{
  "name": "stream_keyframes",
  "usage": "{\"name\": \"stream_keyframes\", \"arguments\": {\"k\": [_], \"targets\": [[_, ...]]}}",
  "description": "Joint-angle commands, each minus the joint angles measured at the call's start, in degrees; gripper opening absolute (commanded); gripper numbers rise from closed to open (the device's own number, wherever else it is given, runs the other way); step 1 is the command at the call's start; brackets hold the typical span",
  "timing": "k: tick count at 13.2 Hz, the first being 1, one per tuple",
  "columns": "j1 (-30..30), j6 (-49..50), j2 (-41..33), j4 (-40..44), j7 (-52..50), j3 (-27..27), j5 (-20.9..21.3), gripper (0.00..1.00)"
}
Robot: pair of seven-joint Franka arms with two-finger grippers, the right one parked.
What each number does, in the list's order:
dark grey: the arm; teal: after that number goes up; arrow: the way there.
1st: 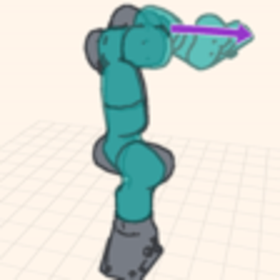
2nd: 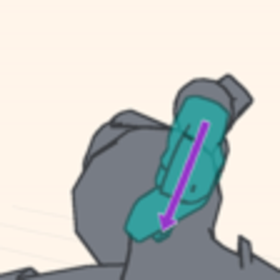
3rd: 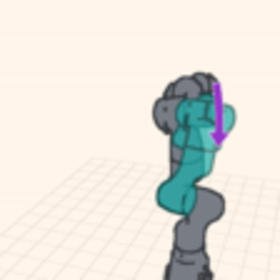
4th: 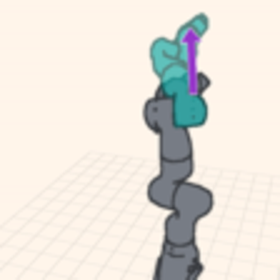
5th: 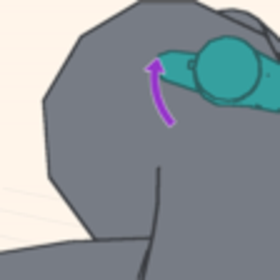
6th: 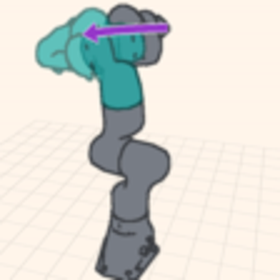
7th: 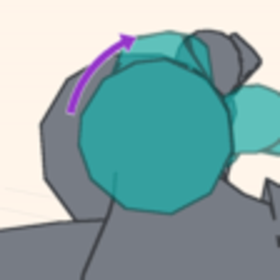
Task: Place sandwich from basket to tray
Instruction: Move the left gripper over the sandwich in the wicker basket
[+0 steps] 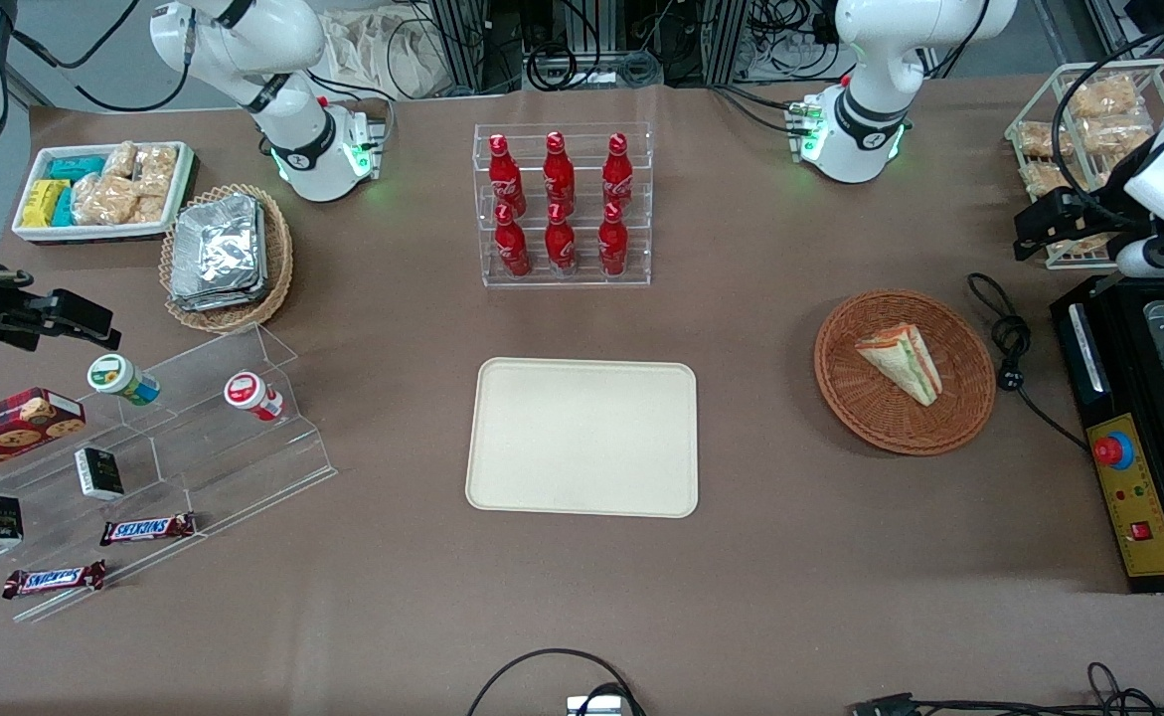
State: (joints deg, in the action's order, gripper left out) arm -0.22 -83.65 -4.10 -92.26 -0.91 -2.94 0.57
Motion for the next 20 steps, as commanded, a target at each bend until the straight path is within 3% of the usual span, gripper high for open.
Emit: {"name": "stream_keyframes", "arguments": {"k": [1, 6, 9, 17, 20], "targets": [[0.31, 0.85, 0.06, 0.95, -0.84, 0.21, -0.49, 1.0], [0.4, 0.85, 0.76, 0.6, -1.54, 0.21, -0.4, 1.0], [0.49, -1.59, 0.15, -3.96, -4.62, 0.04, 0.57, 1.0], [0.4, -29.43, -8.11, -34.61, -16.13, 0.04, 0.66, 1.0], [0.31, -34.11, -7.94, -38.33, -17.28, 0.13, 0.66, 1.0]]}}
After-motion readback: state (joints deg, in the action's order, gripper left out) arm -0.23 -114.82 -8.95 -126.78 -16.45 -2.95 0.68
